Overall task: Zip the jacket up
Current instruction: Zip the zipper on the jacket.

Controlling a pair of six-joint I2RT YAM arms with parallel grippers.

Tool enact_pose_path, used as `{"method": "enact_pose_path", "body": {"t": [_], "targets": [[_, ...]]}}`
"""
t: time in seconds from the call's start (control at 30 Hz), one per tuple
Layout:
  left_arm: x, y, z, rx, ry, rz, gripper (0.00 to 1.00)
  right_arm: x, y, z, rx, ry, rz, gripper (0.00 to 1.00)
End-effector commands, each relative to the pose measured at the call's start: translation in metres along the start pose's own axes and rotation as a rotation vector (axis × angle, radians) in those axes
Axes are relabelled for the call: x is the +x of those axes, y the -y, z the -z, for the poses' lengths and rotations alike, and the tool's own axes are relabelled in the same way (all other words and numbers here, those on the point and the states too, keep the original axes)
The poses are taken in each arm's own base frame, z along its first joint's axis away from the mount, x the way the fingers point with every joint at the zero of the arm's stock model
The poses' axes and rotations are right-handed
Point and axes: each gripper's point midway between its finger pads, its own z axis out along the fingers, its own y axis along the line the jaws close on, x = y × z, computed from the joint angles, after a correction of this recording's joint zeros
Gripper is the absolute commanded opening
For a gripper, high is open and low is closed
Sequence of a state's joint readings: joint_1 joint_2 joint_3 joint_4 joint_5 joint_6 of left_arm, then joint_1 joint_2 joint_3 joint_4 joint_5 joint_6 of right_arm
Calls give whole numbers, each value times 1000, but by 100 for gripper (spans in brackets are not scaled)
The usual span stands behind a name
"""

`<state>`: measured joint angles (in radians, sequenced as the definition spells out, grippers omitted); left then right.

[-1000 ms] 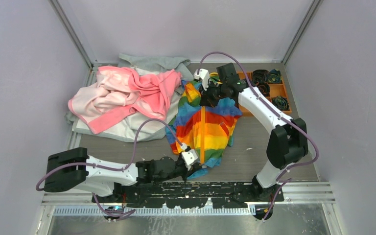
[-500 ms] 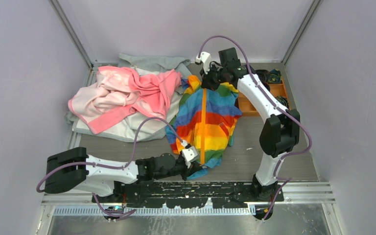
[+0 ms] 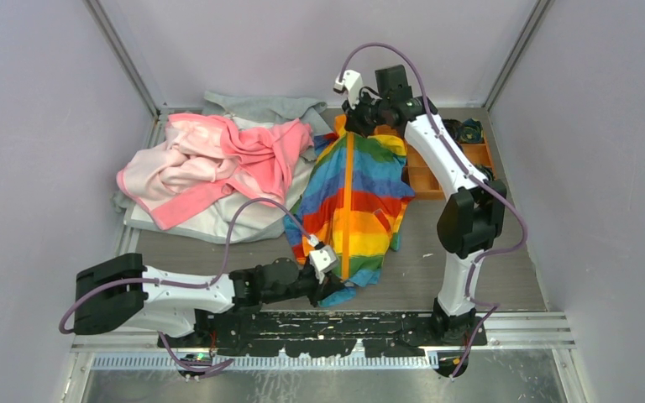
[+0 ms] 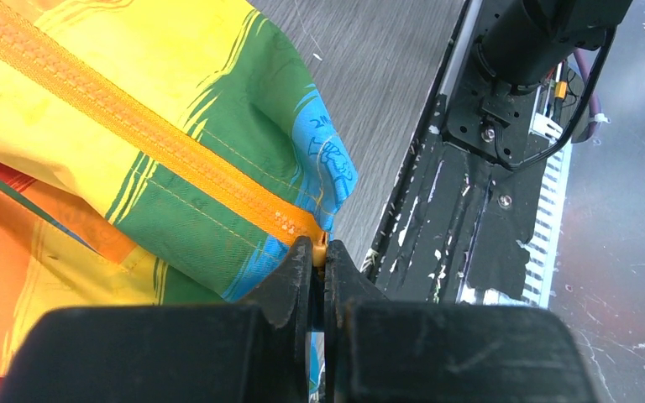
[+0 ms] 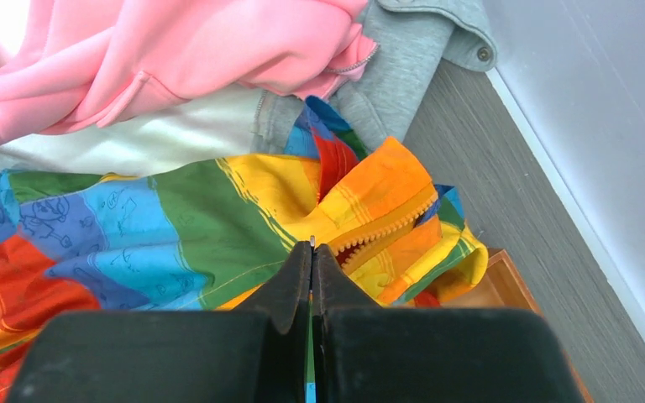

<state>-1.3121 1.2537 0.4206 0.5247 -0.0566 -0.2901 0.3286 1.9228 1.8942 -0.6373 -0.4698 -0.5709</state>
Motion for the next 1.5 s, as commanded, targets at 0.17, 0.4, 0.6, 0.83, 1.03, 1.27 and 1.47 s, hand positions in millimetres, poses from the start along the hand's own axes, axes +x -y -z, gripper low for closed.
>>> {"method": "enact_pose_path", "body": {"t": [0.17, 0.4, 0.6, 0.83, 1.03, 1.27, 1.47], "targets": [[-5, 16, 4, 91, -18, 55, 0, -61, 57, 19, 192, 156, 114, 1], [-6, 12, 7, 83, -28, 66, 0, -73, 76, 20, 235, 187, 120, 1], [-7, 9, 7, 81, -28, 73, 0, -79, 90, 21, 267, 202, 125, 1], [-11, 5, 6, 71, -28, 79, 0, -86, 103, 26, 310, 221, 135, 1], [-20, -1, 5, 38, -44, 74, 0, -96, 111, 30, 341, 243, 146, 1], [-44, -21, 4, -88, -47, 89, 13, -109, 127, 32, 408, 286, 139, 1], [-67, -36, 19, -234, -53, 177, 67, -92, 156, 16, 541, 260, 109, 4]]}}
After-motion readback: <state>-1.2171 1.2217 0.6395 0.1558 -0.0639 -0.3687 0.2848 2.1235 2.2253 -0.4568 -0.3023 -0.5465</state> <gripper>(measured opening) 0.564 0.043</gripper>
